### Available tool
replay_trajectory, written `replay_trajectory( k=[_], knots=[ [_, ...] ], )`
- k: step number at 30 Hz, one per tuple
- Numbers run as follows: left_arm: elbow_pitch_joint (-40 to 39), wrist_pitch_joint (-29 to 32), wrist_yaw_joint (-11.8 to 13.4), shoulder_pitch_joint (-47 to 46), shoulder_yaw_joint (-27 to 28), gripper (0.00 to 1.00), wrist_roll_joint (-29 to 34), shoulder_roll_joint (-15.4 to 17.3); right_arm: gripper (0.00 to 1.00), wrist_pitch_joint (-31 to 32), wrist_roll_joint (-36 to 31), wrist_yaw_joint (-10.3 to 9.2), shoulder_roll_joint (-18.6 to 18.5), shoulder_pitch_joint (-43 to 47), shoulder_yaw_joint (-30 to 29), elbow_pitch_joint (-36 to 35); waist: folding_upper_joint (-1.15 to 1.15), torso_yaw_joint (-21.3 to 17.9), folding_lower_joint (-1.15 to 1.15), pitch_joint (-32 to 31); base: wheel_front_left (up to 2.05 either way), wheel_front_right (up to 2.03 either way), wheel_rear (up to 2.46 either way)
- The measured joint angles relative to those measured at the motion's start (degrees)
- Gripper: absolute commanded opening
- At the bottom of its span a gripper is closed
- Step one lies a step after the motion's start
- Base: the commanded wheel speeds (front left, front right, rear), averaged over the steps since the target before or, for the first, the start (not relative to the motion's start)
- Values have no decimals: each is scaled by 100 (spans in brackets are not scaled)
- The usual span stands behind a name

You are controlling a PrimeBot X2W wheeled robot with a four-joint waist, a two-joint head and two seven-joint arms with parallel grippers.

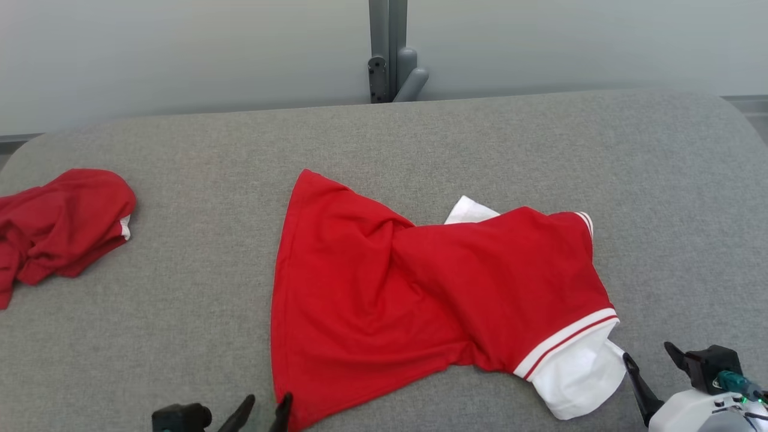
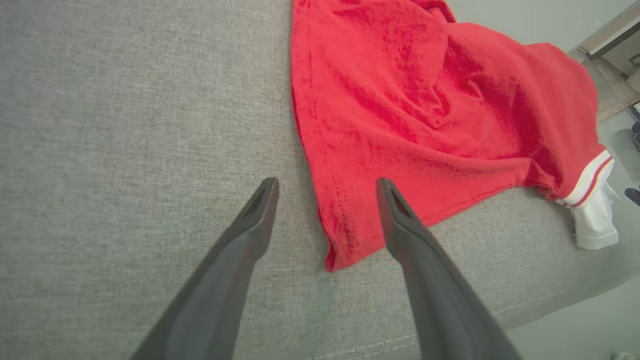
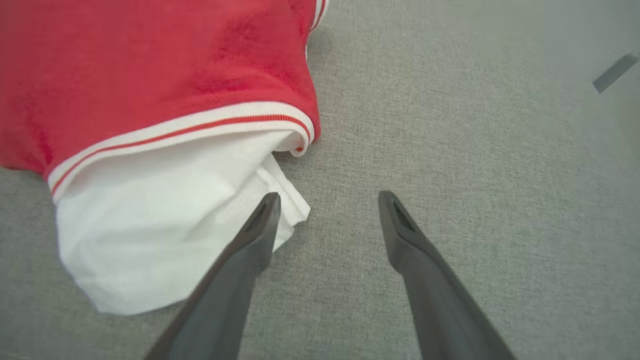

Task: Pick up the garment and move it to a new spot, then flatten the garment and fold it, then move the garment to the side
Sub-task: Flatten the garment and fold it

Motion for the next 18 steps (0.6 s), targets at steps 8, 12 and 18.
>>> replay_trajectory(
  k=[8,12,18],
  knots=[
    [9,821,113,55,-171,100,-188,45,100,564,333,1,-92,-502,589,275,0,-75,0,251,0,0,0],
    [87,943,157,35,-202,100,-213,46,100,673,415,1,-140,-642,829,465,0,-73,0,351,0,0,0],
    [177,999,152,-57,-241,100,-319,40,100,671,472,1,-199,-830,944,623,0,-59,0,464,0,0,0]
  ],
)
